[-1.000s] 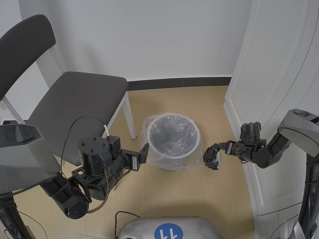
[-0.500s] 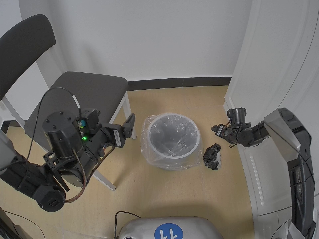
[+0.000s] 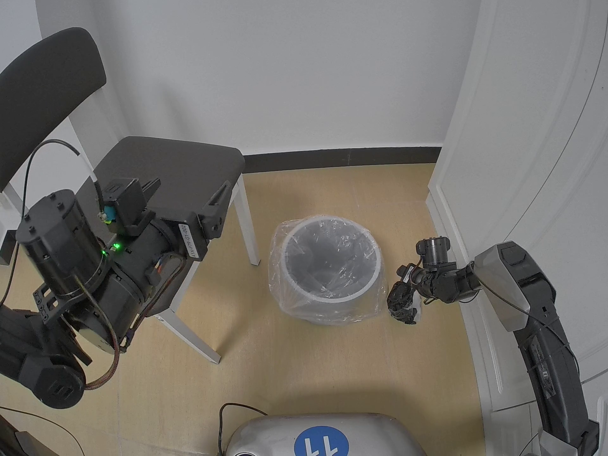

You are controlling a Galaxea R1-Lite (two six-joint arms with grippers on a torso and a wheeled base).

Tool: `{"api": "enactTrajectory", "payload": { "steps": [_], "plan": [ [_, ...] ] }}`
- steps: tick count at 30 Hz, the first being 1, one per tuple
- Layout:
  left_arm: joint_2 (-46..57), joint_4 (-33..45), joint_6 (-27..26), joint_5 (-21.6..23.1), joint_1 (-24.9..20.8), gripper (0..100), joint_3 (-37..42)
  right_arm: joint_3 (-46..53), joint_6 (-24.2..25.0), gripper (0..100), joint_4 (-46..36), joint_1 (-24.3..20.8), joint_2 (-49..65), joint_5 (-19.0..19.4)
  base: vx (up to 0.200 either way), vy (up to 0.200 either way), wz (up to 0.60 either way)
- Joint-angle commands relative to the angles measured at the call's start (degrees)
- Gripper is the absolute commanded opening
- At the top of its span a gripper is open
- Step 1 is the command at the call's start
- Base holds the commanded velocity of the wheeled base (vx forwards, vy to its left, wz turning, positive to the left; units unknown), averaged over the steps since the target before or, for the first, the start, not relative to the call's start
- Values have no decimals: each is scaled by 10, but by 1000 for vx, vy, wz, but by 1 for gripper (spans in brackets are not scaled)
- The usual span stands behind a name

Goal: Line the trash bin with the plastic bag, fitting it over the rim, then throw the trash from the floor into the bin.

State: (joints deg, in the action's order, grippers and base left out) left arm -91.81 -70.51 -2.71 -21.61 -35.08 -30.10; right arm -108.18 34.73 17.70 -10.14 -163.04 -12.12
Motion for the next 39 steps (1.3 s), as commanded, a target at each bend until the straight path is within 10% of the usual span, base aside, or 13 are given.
{"api": "enactTrajectory", "payload": {
  "steps": [1, 29, 30, 39],
  "plan": [
    [37, -1, -7, -1, -14, 100, 13, -10, 9, 100, 0, -5, -18, -2, 0, 0, 0],
    [82, -2, -70, -1, -47, 100, 41, -64, 9, 100, -66, -18, -55, -3, 0, 0, 0],
    [82, -2, -71, 0, -47, 100, 42, -64, 9, 0, -66, -18, -55, -3, 0, 0, 0],
    [87, -2, -71, 0, -49, 100, 43, -64, 2, 0, -68, -21, -54, -11, 0, 0, 0]
  ]
}}
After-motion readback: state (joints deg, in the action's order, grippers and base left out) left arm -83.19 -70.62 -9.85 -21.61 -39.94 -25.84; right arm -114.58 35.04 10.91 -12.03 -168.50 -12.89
